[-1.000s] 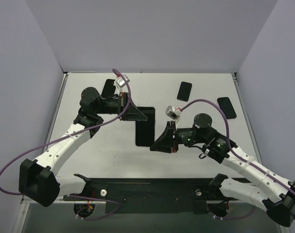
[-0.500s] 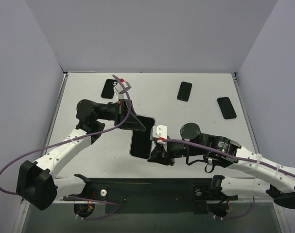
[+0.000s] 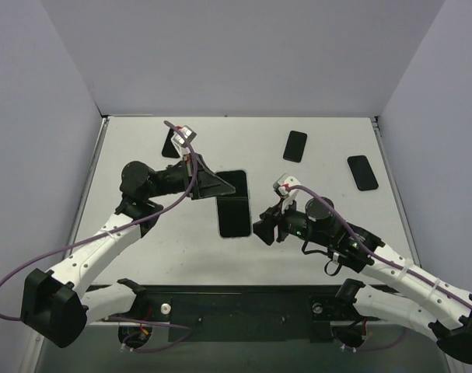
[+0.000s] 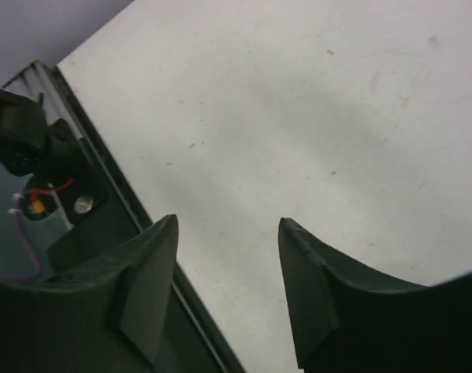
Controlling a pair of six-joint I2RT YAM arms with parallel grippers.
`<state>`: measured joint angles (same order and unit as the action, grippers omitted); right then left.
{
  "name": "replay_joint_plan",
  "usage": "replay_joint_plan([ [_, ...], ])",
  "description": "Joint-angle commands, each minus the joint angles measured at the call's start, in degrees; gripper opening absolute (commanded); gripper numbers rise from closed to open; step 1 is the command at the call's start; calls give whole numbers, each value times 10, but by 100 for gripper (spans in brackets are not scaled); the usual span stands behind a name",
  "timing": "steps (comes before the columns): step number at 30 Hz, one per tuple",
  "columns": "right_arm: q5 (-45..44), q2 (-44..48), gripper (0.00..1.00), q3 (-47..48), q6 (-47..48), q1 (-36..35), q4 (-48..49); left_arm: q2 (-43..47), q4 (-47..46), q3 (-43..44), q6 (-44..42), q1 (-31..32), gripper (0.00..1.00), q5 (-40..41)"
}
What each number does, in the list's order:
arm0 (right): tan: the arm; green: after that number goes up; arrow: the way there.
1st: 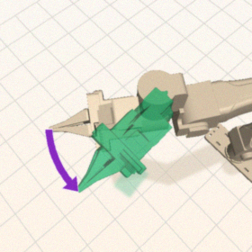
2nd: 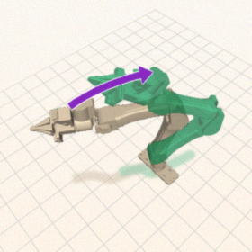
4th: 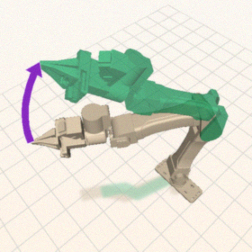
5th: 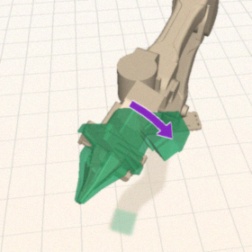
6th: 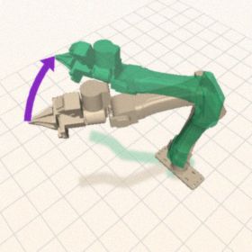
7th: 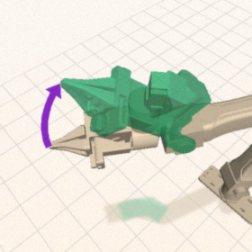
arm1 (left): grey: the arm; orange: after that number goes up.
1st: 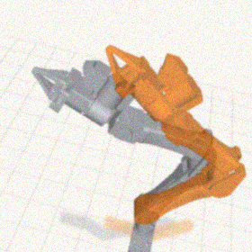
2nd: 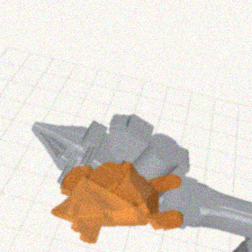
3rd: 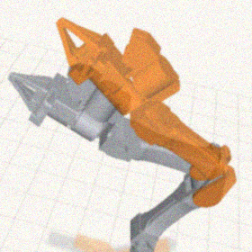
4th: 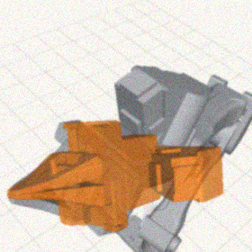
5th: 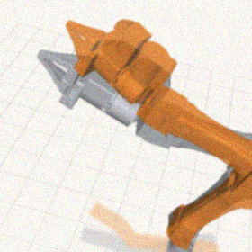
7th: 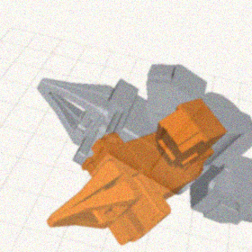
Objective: Take the phone out of the phone case
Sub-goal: Remove the phone case from the phone.
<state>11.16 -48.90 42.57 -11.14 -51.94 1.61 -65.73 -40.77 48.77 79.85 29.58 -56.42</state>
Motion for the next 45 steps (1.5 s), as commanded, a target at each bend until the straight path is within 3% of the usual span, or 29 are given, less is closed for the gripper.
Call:
replay_joint_plan([
  [1, 111, 34, 54, -16, -126, 16, 71, 26, 6, -14, -28, -30, 0, 106],
  [5, 185, 28, 58, -15, -237, 18, 145, 68, -20, -64, 2, -48, 0, 227],
  [7, 167, 23, 62, -30, -342, 18, 237, 90, -39, -90, 20, -33, 0, 311],
  [11, 122, -5, 65, -56, -461, 17, 410, 114, -112, -132, 60, -4, 0, 436],
  [16, 34, -18, 65, -79, -486, 8, 483, 133, -175, -184, 107, 2, 0, 536],
  [20, 31, -37, 62, -79, -504, 7, 523, 134, -180, -185, 107, 2, 0, 544],
  [24, 45, -58, 40, -73, -513, 6, 548, 133, -197, -185, 108, 2, 0, 547],
  [26, 52, -69, 36, -74, -525, 6, 571, 133, -195, -185, 109, 2, 0, 548],
  [45, 71, -127, 33, -54, -555, 4, 645, 129, -213, -195, 120, 3, 0, 547],
])
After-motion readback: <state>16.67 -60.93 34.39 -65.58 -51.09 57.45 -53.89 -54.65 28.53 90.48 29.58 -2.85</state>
